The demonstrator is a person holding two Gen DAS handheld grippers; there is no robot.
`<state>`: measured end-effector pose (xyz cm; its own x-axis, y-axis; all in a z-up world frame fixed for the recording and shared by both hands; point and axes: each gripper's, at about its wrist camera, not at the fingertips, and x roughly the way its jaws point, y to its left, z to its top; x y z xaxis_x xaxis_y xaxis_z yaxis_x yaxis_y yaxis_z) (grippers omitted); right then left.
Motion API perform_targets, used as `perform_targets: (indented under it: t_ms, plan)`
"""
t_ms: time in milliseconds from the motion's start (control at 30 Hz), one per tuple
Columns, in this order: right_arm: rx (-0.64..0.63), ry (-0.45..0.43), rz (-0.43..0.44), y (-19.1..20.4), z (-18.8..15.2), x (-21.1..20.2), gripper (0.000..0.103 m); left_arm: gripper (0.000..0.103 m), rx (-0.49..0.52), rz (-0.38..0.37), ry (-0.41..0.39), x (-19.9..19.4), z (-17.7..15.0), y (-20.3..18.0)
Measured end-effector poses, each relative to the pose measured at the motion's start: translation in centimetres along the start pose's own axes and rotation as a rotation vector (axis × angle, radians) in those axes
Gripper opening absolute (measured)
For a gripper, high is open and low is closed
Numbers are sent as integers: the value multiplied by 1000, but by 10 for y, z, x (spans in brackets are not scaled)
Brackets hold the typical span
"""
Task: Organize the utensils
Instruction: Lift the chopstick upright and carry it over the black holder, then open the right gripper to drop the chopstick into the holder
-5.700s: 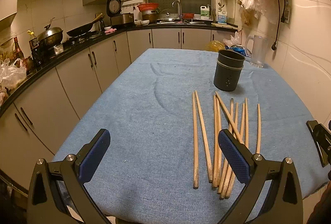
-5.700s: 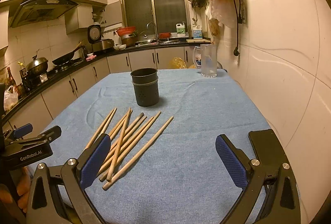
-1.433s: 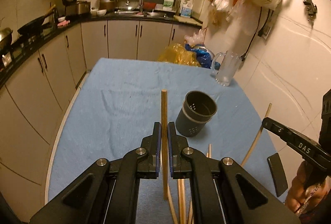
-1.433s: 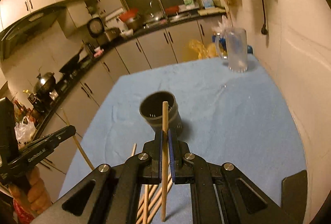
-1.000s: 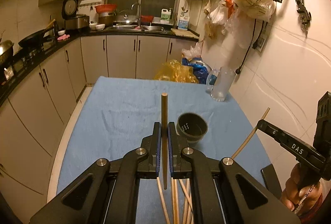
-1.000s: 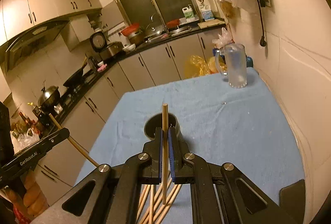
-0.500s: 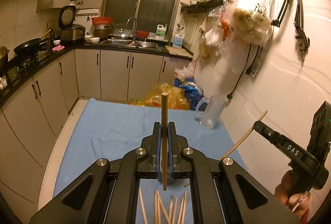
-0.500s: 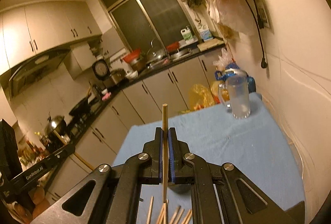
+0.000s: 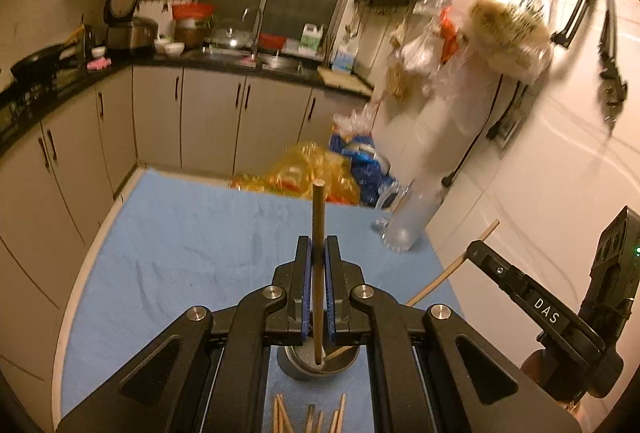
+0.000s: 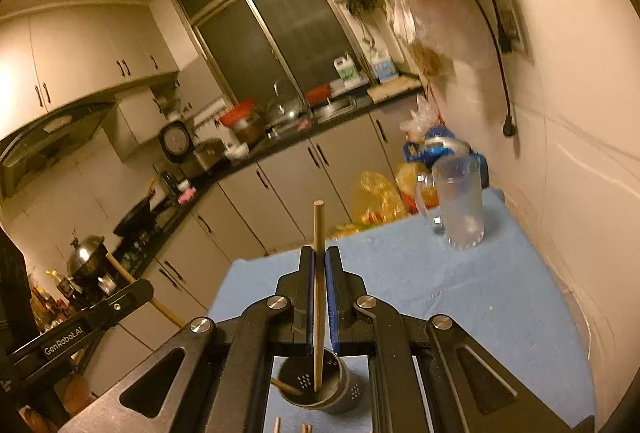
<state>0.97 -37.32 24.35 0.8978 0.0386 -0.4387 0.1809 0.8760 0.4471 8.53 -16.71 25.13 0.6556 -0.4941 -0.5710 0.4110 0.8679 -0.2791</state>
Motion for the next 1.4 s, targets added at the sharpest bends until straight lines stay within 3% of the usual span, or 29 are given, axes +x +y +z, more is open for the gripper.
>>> perform_targets:
  t_ms: [200,400,467,533,633,867,1100,1400]
  plan:
    - [16,105,-1,-12,-20,37,6,6,5,9,76,36,-17,5]
    - [11,154,-3,-15,-33,59,6,6,-4,13,114,55,-25,10]
    - [7,154,-3,-16,-35,60,7,9,-9,8,112,55,-25,11]
    - [6,155,0,-14,-34,60,8,20,-9,5,105,52,-23,13]
    - [15,141,11,-17,-33,53,13,29,-8,-1,84,42,-23,14]
    - [31,121,54,-22,-48,19,18,39,-13,3,63,9,-36,23]
    - [38,221,54,-37,-109,2,20,44,-43,34,98,-17,-91,53]
    - [82,445,44,-56,-193,20,20,44,-138,88,302,0,-189,104]
